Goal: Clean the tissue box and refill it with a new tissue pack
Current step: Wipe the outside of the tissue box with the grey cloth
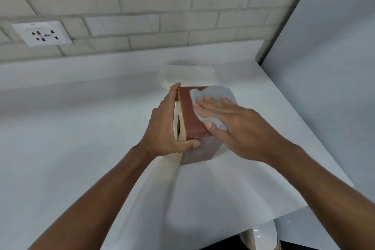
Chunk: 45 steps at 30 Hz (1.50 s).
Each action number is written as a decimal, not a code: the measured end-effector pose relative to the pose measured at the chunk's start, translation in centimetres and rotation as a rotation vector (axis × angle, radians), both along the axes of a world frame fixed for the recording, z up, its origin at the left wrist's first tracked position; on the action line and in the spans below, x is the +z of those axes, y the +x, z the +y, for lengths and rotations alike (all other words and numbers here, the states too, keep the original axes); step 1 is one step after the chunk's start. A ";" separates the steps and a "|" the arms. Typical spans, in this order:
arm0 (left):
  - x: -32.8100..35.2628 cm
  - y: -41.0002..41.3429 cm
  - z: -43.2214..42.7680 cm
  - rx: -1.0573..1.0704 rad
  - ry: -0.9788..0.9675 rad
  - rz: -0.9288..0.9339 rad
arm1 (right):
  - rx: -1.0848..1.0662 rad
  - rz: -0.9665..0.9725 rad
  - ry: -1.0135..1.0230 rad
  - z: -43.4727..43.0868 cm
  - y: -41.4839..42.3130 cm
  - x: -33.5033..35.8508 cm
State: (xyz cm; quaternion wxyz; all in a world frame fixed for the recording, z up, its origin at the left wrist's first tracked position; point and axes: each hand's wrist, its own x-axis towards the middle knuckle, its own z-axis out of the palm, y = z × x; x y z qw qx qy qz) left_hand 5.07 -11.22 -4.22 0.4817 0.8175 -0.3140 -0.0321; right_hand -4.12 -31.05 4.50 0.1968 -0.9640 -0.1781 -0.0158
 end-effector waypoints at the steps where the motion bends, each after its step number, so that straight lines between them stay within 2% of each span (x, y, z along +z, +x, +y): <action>1: 0.1 0.0 0.0 -0.005 -0.006 0.005 | -0.071 0.029 0.005 -1.0 0.8 0.1; 5: 0.5 -0.1 -0.1 0.014 0.004 0.025 | -0.217 0.024 -0.030 -1.8 4.4 0.0; 10: 0.5 0.0 -0.2 -0.004 -0.007 0.036 | -0.131 -0.104 -0.064 0.7 2.6 -0.6; 13: 0.5 0.1 0.0 -0.004 -0.007 0.044 | -0.017 -0.069 0.012 -0.6 -0.3 -1.3; 16: 0.5 0.1 0.0 -0.015 -0.012 0.022 | -0.113 -0.049 0.111 -1.9 -1.1 -1.5; 18: 0.3 0.1 -0.1 -0.011 -0.010 0.019 | -0.113 -0.163 0.070 -0.7 -1.4 -1.8; 21: 0.2 0.3 -0.1 0.001 -0.008 0.058 | 0.075 -0.357 -0.096 2.3 -2.1 -3.4; 24: 0.2 0.3 0.1 0.011 -0.010 0.087 | 0.215 -0.465 -0.210 2.7 -2.4 -4.7; 30: 0.6 -0.3 0.0 -0.002 -0.024 0.052 | -0.066 -0.513 0.006 0.0 -2.7 -5.5; 36: 0.8 -0.1 -0.1 -0.034 -0.042 0.063 | 0.141 -0.574 -0.151 1.9 -2.8 -6.5; 42: 0.6 -0.7 -0.1 0.002 -0.044 0.042 | -0.091 -0.553 0.011 -0.4 -3.6 -6.6; 45: 0.4 -0.5 -0.4 0.016 -0.045 0.032 | -0.012 -0.566 -0.026 3.0 -3.6 -7.2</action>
